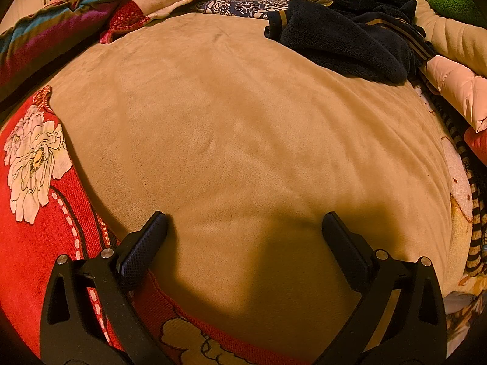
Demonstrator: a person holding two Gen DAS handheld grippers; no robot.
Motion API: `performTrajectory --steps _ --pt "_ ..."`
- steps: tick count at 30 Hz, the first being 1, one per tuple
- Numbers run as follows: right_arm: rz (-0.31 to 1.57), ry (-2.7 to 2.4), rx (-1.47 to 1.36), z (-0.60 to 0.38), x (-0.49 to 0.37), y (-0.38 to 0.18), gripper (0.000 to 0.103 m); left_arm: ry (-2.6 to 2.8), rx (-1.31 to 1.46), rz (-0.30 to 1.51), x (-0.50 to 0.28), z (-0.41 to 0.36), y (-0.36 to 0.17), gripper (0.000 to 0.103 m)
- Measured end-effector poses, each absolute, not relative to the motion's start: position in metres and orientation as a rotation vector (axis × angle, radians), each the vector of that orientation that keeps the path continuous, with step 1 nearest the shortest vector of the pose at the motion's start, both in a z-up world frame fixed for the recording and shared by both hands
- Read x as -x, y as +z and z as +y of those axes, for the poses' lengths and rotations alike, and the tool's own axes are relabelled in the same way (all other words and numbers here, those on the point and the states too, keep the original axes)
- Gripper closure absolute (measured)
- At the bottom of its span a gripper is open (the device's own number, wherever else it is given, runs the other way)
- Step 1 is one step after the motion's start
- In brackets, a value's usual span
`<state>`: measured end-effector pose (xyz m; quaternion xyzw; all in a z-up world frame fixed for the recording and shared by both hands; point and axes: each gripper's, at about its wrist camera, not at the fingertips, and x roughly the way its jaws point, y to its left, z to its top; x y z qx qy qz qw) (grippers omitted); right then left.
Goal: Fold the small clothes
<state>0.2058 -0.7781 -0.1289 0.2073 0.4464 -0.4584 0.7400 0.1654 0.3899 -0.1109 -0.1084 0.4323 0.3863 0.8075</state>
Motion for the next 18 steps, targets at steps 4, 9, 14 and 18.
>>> performTrajectory --steps 4,9,14,18 --pt "0.979 -1.005 -0.455 -0.7780 -0.2061 -0.1289 0.008 0.824 0.236 0.930 -0.1660 0.3904 -0.1124 0.004" --pt "0.979 -1.005 -0.455 -0.7782 -0.2058 -0.1290 0.008 0.829 0.228 0.928 -0.1684 0.3905 -0.1117 0.004" --pt "0.979 -1.005 -0.455 -0.7782 -0.2058 -0.1290 0.008 0.823 0.238 0.927 -0.1690 0.3928 -0.1117 0.004" --pt "0.979 -1.005 -0.455 -0.7781 -0.2058 -0.1290 0.008 0.823 0.238 0.918 -0.1679 0.3937 -0.1104 0.004"
